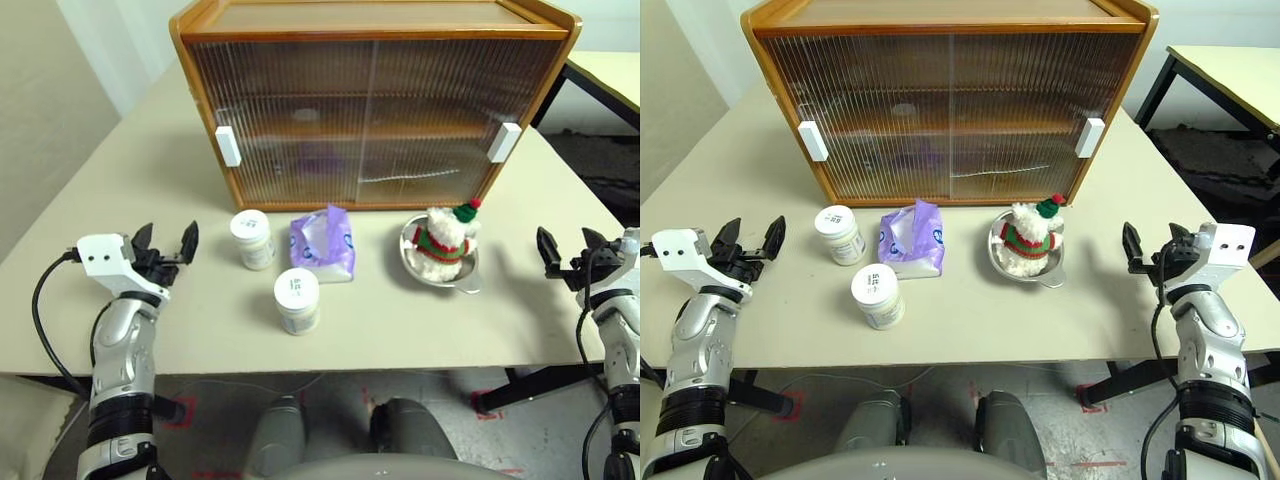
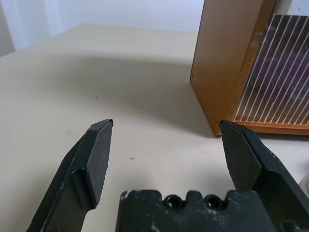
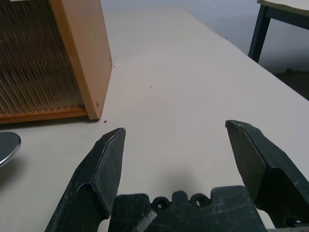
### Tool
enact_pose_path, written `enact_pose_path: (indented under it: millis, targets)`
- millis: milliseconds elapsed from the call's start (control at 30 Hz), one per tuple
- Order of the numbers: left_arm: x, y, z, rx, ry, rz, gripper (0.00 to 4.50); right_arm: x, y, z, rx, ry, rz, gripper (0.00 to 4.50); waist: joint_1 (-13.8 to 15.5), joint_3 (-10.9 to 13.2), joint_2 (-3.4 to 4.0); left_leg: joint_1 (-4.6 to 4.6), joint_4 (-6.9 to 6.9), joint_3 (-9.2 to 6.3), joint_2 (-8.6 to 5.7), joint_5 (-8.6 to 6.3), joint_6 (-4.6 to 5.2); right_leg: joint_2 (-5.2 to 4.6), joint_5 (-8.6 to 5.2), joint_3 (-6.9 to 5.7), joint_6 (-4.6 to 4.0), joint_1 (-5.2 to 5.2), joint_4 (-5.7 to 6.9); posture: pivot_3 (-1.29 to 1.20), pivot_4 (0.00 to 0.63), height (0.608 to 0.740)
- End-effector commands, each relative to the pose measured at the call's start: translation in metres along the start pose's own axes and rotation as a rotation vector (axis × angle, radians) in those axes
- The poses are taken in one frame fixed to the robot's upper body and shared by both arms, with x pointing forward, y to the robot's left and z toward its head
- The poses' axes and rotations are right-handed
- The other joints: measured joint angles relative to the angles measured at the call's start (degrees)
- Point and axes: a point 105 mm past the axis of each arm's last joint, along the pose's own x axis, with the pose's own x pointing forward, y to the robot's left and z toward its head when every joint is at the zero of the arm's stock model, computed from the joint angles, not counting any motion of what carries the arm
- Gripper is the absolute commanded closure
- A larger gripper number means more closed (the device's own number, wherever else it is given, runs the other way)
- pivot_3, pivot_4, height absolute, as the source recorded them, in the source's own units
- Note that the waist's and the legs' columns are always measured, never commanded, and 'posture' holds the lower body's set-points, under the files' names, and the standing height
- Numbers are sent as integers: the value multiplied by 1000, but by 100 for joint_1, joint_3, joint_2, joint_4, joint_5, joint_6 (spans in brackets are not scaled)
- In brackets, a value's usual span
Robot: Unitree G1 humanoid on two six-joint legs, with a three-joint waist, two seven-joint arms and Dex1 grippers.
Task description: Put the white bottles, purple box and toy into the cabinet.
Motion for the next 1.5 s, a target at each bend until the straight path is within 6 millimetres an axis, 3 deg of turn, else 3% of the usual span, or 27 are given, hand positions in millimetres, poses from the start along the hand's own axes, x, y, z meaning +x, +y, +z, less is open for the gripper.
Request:
enact_pose_path:
  millis: [33,267,433,600,833,933,1133,1333,1500]
  targets:
    - [-4,1,-2,-6,10,4,26,3,5,0,4,-3,12,0,8,0,0,0,0,2,0,0,0,0,0,1,0,0,0,30,0,740]
    - [2,-4,-6,-15,27,-26,26,-8,1,8,0,-25,3,0,10,-3,-3,0,-1,2,0,0,0,0,0,2,-1,0,-1,-1,0,740]
    - [6,5,-2,-6,15,-13,26,-2,14,26,-5,-70,58,0,-24,-4,-5,4,1,3,1,-1,-1,2,1,3,0,0,1,2,0,740]
    - [5,15,2,0,13,-15,26,1,49,82,51,-185,308,0,-112,-3,-3,6,-1,3,3,-1,-1,3,1,6,-1,0,3,-5,0,740]
    - [6,30,7,-5,32,-46,26,-29,117,144,-27,-218,740,0,-124,-4,-8,2,-2,1,5,-3,-2,4,-1,1,-4,-2,0,-7,0,740]
    - [8,39,13,1,27,-45,26,-42,138,159,-26,-194,878,0,-114,-4,-20,2,-2,-2,8,-4,-4,5,-2,-5,-5,-4,0,-5,0,740]
    - [13,46,19,1,19,-50,26,-57,164,155,-105,-114,1040,0,-91,-9,-46,-2,-1,-1,10,-5,-6,2,-14,-7,-26,-3,-8,8,0,740]
    - [15,28,28,-52,12,-179,26,-71,183,142,-100,-92,1192,0,4,-6,-63,-21,-1,-2,11,-7,-4,4,-4,-10,-9,-21,-7,42,0,740]
    - [11,20,39,-55,8,-274,26,-69,186,141,-52,-107,1216,0,40,-5,-70,-37,1,0,13,-6,-4,7,-3,-10,-9,-38,-5,66,0,740]
